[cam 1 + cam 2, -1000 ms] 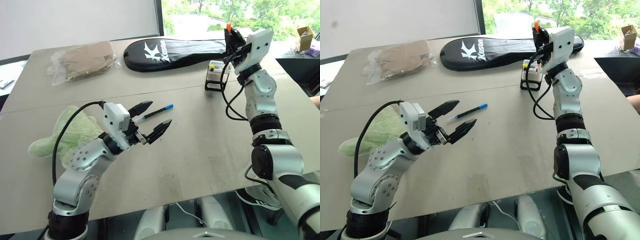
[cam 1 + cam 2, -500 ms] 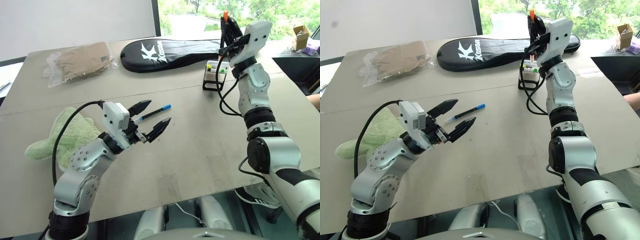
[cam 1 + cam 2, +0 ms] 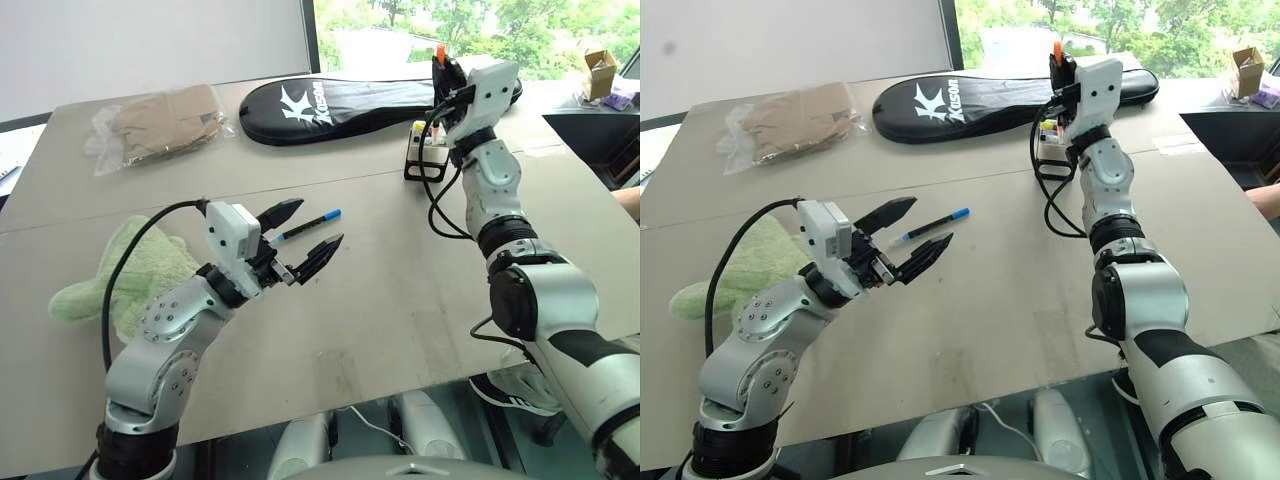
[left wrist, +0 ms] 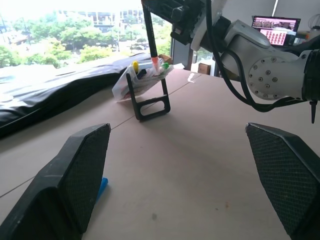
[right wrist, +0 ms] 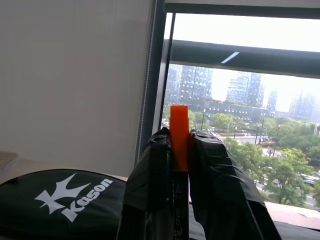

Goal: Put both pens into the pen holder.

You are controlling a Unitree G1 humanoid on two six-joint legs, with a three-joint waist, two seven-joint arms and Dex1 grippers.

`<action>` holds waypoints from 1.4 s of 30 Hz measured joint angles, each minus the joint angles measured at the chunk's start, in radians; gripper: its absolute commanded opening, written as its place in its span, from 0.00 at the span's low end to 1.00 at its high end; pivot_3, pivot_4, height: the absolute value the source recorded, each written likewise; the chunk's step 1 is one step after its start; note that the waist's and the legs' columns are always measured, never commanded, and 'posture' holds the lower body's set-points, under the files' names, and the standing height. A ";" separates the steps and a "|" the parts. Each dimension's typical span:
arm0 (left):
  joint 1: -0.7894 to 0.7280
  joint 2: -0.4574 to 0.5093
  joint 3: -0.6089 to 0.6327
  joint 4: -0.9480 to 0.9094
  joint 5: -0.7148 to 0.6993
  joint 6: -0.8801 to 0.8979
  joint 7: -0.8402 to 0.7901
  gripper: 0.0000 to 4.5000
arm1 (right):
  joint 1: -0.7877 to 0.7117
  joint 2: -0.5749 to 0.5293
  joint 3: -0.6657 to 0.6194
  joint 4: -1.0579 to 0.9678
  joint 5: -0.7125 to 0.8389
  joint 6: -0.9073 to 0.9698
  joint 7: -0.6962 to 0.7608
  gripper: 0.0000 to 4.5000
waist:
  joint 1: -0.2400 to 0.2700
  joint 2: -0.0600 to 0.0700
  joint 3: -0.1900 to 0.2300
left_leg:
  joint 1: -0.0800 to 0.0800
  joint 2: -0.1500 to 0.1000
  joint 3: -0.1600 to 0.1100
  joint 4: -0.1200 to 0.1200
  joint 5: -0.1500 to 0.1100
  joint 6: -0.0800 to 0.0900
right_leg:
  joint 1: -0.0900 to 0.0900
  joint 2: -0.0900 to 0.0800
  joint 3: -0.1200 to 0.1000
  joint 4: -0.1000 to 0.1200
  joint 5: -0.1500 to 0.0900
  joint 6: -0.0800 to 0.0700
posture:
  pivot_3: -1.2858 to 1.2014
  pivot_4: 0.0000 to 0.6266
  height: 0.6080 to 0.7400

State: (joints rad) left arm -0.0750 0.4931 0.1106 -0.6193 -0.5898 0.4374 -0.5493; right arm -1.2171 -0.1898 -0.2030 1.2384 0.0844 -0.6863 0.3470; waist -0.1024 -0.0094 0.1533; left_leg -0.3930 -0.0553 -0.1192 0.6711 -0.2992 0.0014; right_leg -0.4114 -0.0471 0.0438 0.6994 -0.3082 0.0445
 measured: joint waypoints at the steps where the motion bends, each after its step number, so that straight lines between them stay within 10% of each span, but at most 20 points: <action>1: 0.002 0.002 0.002 0.000 -0.002 0.001 0.001 1.00 | 0.000 -0.001 0.000 0.001 -0.002 -0.004 -0.003 0.46 | 0.000 0.000 0.000 | 0.000 0.000 0.000 0.000 0.000 0.000 | 0.000 0.000 0.000 0.000 0.000 0.000 | 0.52 0.24 1.00; 7: 0.017 0.005 0.007 0.002 0.000 -0.010 -0.005 1.00 | 0.000 -0.002 -0.001 0.001 -0.003 -0.029 -0.002 0.99 | -0.001 0.000 0.000 | 0.000 0.000 0.000 0.000 0.000 0.000 | 0.000 0.000 0.000 0.000 0.000 0.000 | 0.52 0.24 1.00; 18: 0.070 -0.037 -0.016 0.141 0.078 -0.158 -0.085 1.00 | 0.200 -0.043 0.051 -0.383 0.041 0.291 0.138 0.99 | 0.008 0.001 -0.001 | -0.001 0.000 -0.002 0.002 0.000 0.000 | 0.000 -0.001 -0.001 0.001 0.000 0.000 | 0.52 0.24 1.00; 26: 0.037 -0.023 -0.025 0.150 0.073 -0.136 -0.086 1.00 | 0.493 -0.182 0.124 -1.160 0.167 1.334 0.091 0.99 | 0.018 0.003 -0.003 | 0.000 -0.001 -0.002 0.005 0.000 0.000 | 0.000 -0.001 0.000 0.006 0.000 0.000 | 0.52 0.24 1.00; 37: 0.005 -0.008 -0.029 0.148 0.057 -0.096 -0.087 1.00 | 0.312 -0.127 0.117 -0.870 0.150 1.491 -0.025 0.99 | 0.022 0.003 -0.003 | 0.001 -0.002 0.000 0.005 0.000 0.000 | 0.000 -0.001 0.000 0.008 0.000 0.000 | 0.52 0.24 1.00; 42: 0.041 -0.019 -0.043 0.134 0.067 -0.098 -0.075 1.00 | 0.256 -0.118 0.117 -0.728 0.138 1.428 -0.022 0.65 | 0.020 0.003 -0.003 | 0.001 -0.002 0.000 0.005 0.000 0.000 | 0.000 -0.001 0.001 0.008 0.000 0.000 | 0.52 0.24 1.00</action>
State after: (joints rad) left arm -0.0340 0.4743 0.0675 -0.4857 -0.5224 0.3397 -0.6241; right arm -0.9610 -0.3082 -0.0864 0.5102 0.2221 0.7420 0.3255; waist -0.0828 -0.0062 0.1504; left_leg -0.3921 -0.0569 -0.1190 0.6760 -0.2995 0.0018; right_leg -0.4116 -0.0484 0.0445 0.7075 -0.3083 0.0445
